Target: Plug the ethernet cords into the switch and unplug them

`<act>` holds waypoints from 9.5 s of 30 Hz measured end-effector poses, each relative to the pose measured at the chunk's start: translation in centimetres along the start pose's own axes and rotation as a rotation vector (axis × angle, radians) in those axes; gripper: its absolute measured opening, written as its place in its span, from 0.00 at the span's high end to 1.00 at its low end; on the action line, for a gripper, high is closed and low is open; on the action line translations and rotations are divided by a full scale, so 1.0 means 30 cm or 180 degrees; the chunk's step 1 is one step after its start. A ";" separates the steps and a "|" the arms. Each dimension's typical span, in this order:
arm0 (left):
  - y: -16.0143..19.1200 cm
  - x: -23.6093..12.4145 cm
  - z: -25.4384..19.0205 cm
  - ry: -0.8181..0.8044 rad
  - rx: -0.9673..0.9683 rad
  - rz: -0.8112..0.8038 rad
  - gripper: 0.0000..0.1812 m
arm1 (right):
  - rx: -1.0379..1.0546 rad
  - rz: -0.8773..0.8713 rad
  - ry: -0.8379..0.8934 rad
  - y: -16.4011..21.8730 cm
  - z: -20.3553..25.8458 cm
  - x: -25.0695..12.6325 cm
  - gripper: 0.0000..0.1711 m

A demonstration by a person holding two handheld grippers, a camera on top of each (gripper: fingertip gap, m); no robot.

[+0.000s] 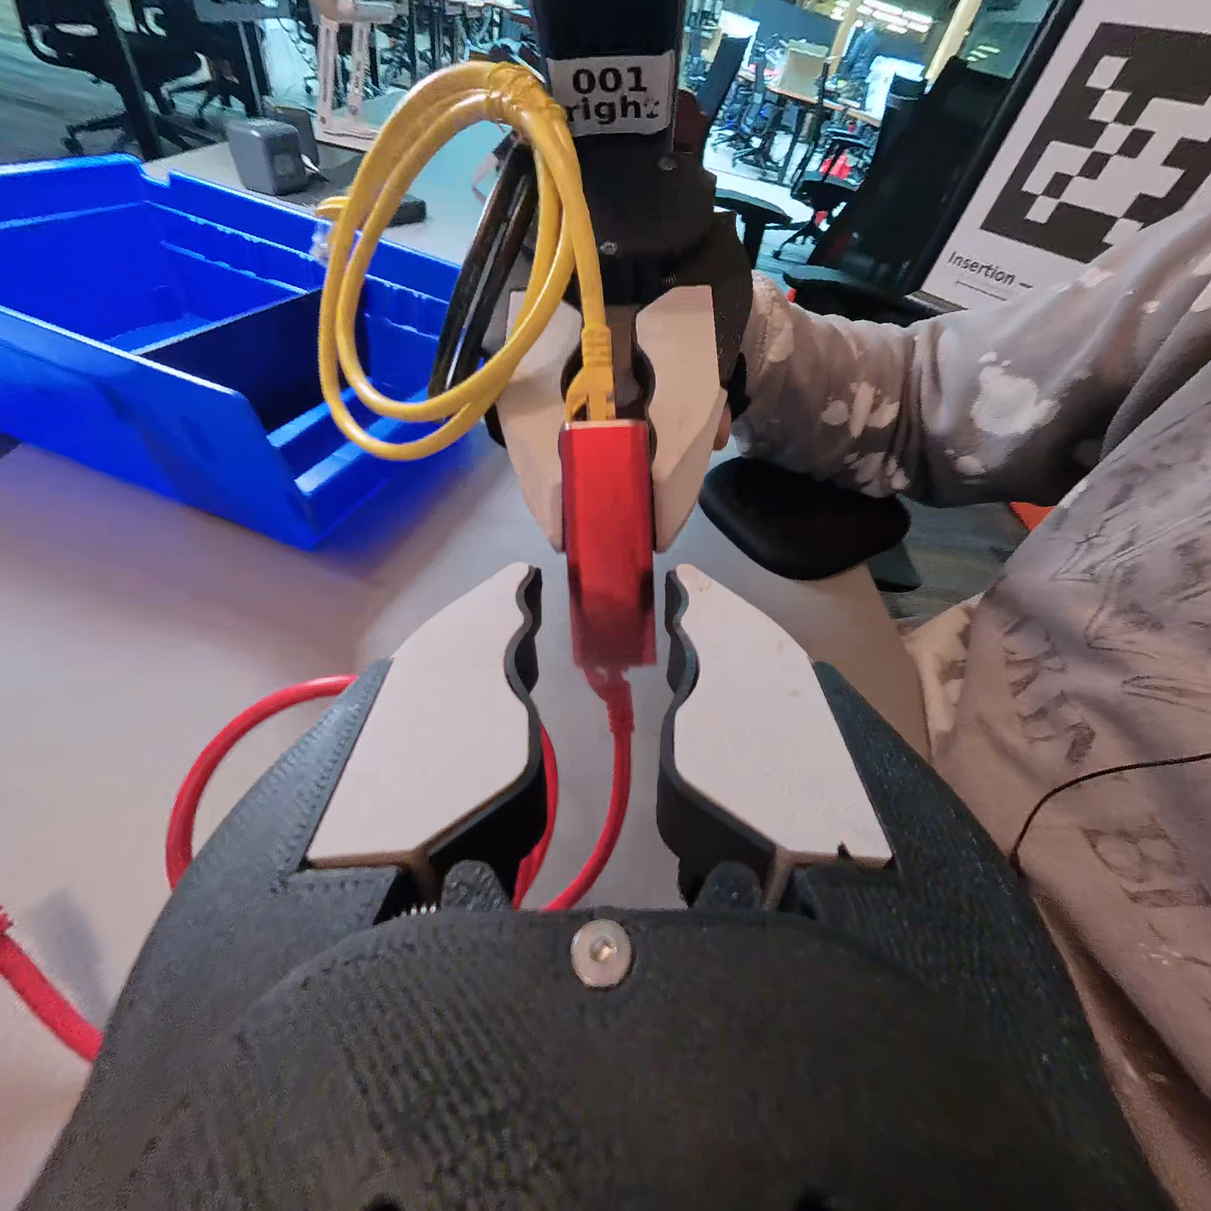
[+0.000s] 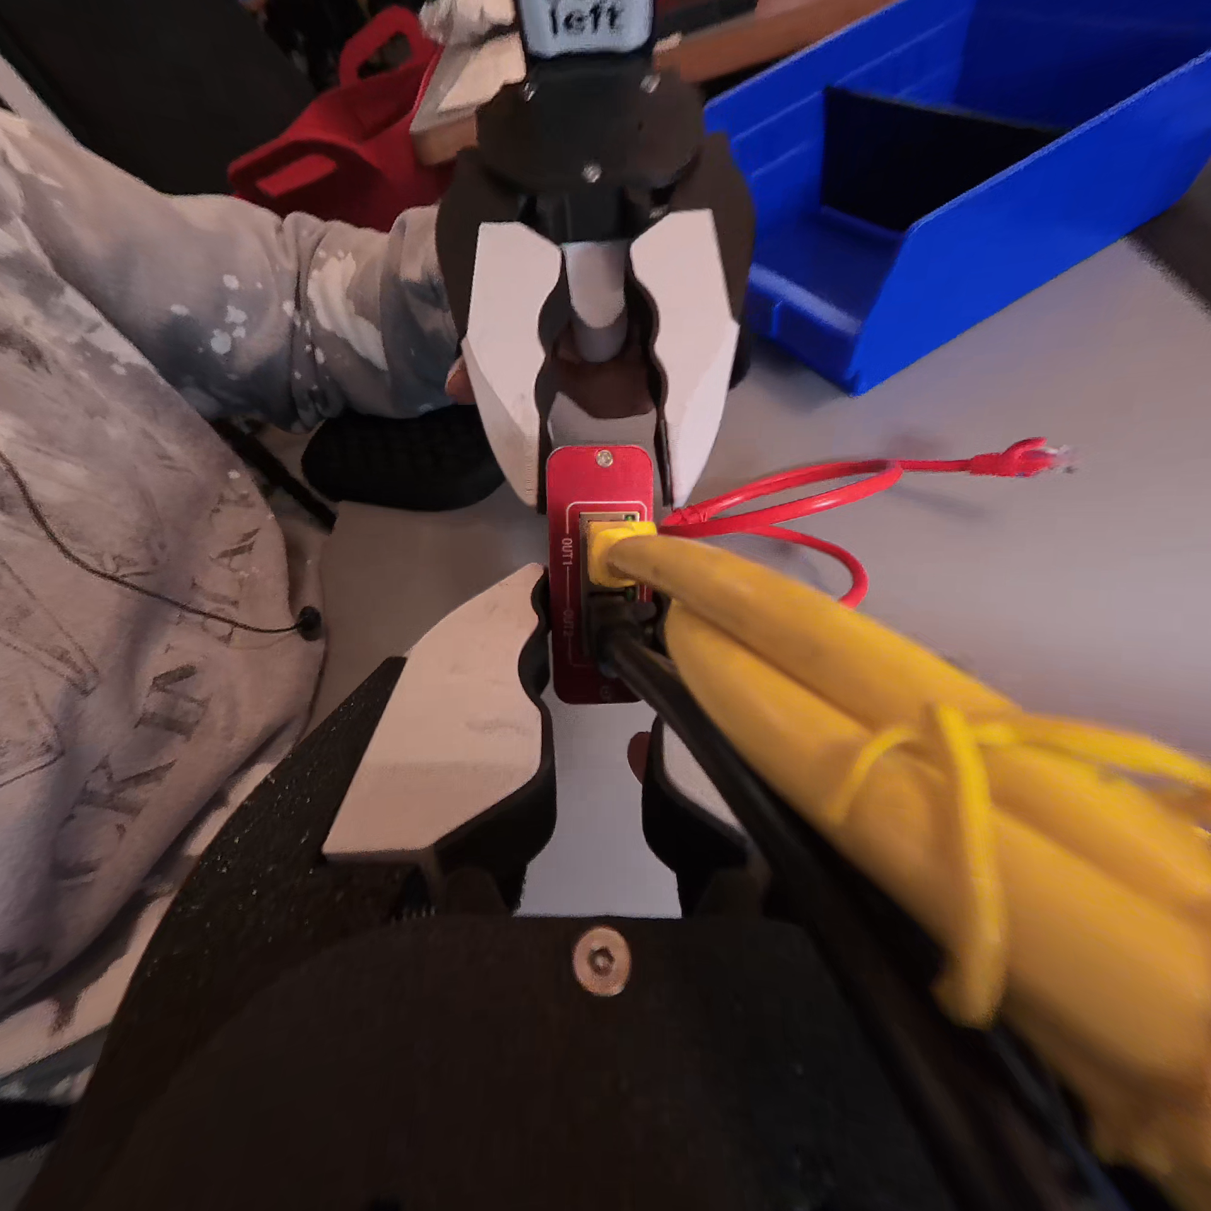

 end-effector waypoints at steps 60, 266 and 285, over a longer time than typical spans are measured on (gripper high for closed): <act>-0.054 -0.117 0.005 -0.0745 0.0962 -0.0251 0.81 | -0.0584 -0.0278 0.0971 -0.114 0.078 -0.117 0.63; 0.399 -0.438 0.295 -0.3133 -0.0706 0.2278 0.58 | -0.0117 0.2524 0.3413 0.462 -0.276 -0.287 0.69; 0.350 -0.097 0.229 -0.1851 0.0398 0.2794 0.85 | -0.1211 0.2710 0.3410 0.432 -0.076 -0.122 0.81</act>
Point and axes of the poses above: each gripper's, where its closed fingertips meet, x out along the fingers, y out of its underside, z = x × y across the jaws, the point moved 6 cm from there along -x, back along the fingers, and after that the axes turned 13 degrees about z, right-handed, at the moved point
